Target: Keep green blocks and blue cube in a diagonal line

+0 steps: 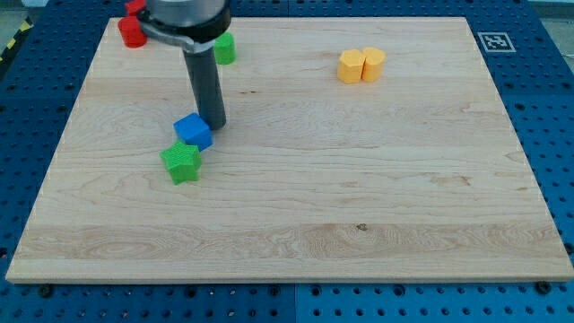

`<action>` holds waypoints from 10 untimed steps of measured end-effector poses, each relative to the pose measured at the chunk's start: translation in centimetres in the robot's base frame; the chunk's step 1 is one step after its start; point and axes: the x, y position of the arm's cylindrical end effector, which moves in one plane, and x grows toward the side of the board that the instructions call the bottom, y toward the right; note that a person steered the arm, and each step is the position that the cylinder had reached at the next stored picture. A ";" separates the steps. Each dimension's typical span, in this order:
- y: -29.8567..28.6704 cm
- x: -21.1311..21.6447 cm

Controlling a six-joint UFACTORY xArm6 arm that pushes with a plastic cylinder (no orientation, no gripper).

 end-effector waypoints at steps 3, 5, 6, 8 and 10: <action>6.1 -2.0; 6.1 -17.7; 5.1 -22.6; 0.0 -18.5; -0.3 -11.5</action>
